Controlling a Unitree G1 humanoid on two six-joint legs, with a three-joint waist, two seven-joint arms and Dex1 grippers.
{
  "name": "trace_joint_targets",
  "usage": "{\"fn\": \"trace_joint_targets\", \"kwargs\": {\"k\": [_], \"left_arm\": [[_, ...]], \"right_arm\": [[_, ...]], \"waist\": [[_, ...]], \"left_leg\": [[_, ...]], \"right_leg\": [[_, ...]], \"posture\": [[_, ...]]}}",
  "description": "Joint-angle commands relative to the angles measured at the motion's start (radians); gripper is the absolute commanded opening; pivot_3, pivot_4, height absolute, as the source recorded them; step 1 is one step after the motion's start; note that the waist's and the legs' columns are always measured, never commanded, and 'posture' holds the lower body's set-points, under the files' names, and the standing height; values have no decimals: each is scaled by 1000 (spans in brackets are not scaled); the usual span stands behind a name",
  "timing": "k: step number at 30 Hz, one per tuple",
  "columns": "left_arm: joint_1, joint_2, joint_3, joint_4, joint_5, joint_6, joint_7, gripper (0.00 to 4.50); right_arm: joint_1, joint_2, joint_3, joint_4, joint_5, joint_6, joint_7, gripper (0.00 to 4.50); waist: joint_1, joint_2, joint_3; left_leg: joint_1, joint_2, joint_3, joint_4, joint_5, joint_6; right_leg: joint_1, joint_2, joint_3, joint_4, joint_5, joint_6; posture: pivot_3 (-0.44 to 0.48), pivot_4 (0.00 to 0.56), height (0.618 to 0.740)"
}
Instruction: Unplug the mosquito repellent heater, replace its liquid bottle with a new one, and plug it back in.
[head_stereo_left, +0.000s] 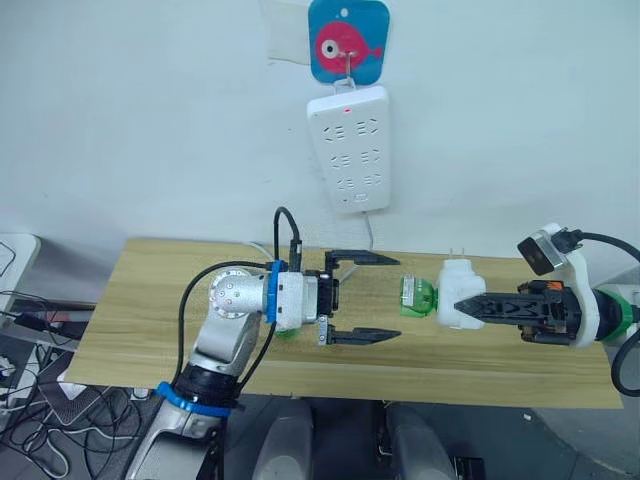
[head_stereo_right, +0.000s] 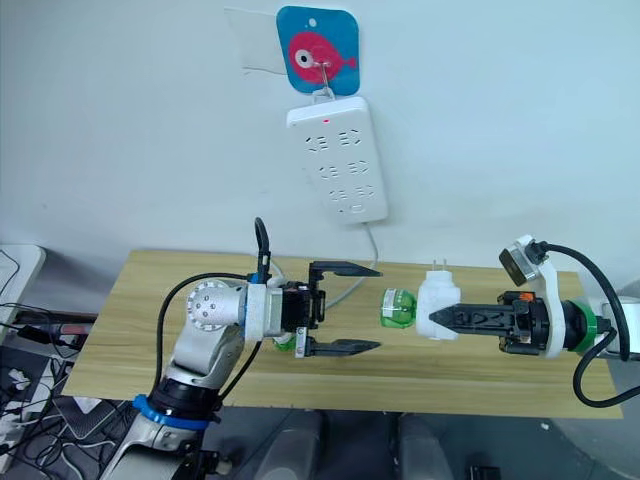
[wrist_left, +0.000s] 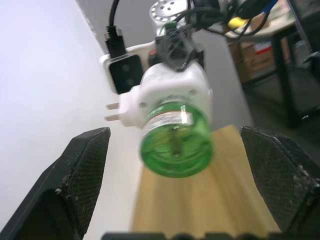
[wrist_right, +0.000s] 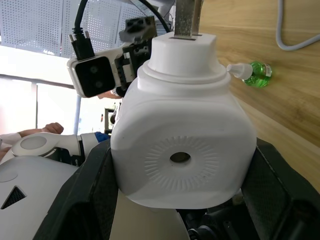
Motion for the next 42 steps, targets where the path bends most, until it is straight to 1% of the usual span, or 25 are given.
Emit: {"fn": "trace_joint_targets", "kwargs": {"k": [1,6,9,14,15,18,19,20,21,23,24,26,28,29,30,32,35,38,39,40,42], "left_arm": [[-27,-27,-32,38,35,-101,38,4466],[-37,-27,-60,62,35,-142,56,4466],[-35,-16,-74,67,28,-149,54,3933],[-39,-9,-82,62,15,-137,66,2363],[-40,-9,-82,60,11,-137,65,2262],[-37,-5,-83,53,2,-132,63,2262],[-35,-3,-86,49,-4,-117,60,2262],[-30,3,-90,39,-18,-66,59,2262],[-22,13,-95,18,-46,37,66,2262],[-12,56,-109,-74,-192,434,118,2262],[-18,88,-116,-119,-287,647,143,2262],[-43,131,-107,-172,-450,967,194,2262],[-91,147,-65,-156,-633,1267,265,2262],[-119,142,-36,-118,-717,1406,312,2262],[-142,138,-15,-84,-772,1511,347,2262],[-196,114,38,40,-858,1709,411,2262],[-234,87,81,146,-891,1856,456,2262],[-247,60,119,166,-919,1935,473,2262],[-246,52,128,161,-922,1949,482,2972],[-246,42,140,161,-929,1965,494,3182],[-245,23,163,161,-944,1991,511,3755]], "right_arm": [[-16,8,-25,-30,30,-6,20,2971],[-20,17,-23,-35,30,-10,13,2971],[-19,17,-25,-34,30,-9,14,2971],[-15,20,-23,-30,30,-10,9,2971],[-16,21,-23,-32,30,-12,5,2971],[-21,26,-18,-25,30,-14,-4,2971],[-22,25,-17,-25,30,-14,-8,2971],[-24,24,-16,-26,30,-14,-12,2971],[-25,20,-14,-28,30,-14,-21,2971],[-25,10,-8,-35,30,-24,-65,2971],[-27,7,-6,-38,30,-27,-82,2971],[-36,5,-5,-38,30,-26,-90,2971],[-52,-1,-2,-47,30,-16,-80,2971],[-57,-6,0,-59,30,-10,-73,2971],[-61,-10,2,-69,30,-7,-69,2971],[-70,-17,14,-97,27,-6,-83,2971],[-79,-14,27,-113,29,-16,-95,2971],[-87,-11,35,-120,30,-29,-92,2971],[-88,-11,36,-120,30,-31,-89,2971],[-87,-12,36,-121,30,-33,-86,2971],[-85,-11,35,-120,30,-35,-81,2971]], "waist": [[-1,0,0],[-5,0,0],[-7,0,0],[-7,0,0],[-7,0,0],[-7,0,0],[-7,0,0],[-7,0,0],[-7,0,0],[-10,0,0],[-11,0,1],[-13,0,1],[-16,0,3],[-18,0,5],[-20,0,5],[-29,0,6],[-42,-1,6],[-55,-1,6],[-59,-1,6],[-61,-1,6],[-63,-1,6]], "left_leg": [[0,0,0,0,0,0],[0,0,-1,0,-1,1],[0,0,-1,0,-1,1],[1,0,-1,0,-1,1],[1,0,-1,1,-1,1],[1,0,-1,1,-1,1],[1,0,-1,0,-1,1],[1,0,-1,1,-1,1],[1,0,-1,1,-1,1],[1,0,-1,1,-1,1],[1,1,-2,1,-1,2],[1,1,-3,1,-1,2],[1,2,-3,1,0,2],[1,1,-4,1,0,2],[1,1,-4,1,0,2],[1,0,-4,1,0,2],[1,-4,-4,1,0,2],[0,-4,-4,1,0,2],[0,-4,-4,1,0,2],[0,-2,-4,1,0,2],[0,1,-4,1,0,2]], "right_leg": [[0,0,0,0,0,0],[0,0,-1,0,0,0],[0,0,-1,1,0,0],[0,0,-1,2,0,0],[0,0,-1,2,0,0],[0,1,-1,2,0,0],[0,1,-1,2,0,0],[0,1,-1,2,0,0],[0,1,-1,2,0,0],[0,1,-1,3,0,0],[0,1,-1,3,0,0],[0,1,-2,4,0,0],[0,1,-2,4,0,0],[0,1,-3,5,0,0],[0,2,-3,5,0,1],[0,2,-4,5,-2,4],[0,2,-4,4,-1,2],[0,2,-4,4,-1,1],[0,2,-4,4,-1,1],[-1,1,-4,4,-1,1],[-1,1,-3,4,-1,1]], "posture": [[153,262,740],[147,268,740],[147,268,740],[148,274,740],[149,277,740],[151,278,740],[151,278,740],[151,280,740],[151,281,740],[151,281,740],[151,281,740],[151,281,740],[151,287,740],[151,287,740],[151,287,740],[151,288,740],[150,290,740],[146,290,740],[146,290,740],[146,290,740],[140,288,740]]}}
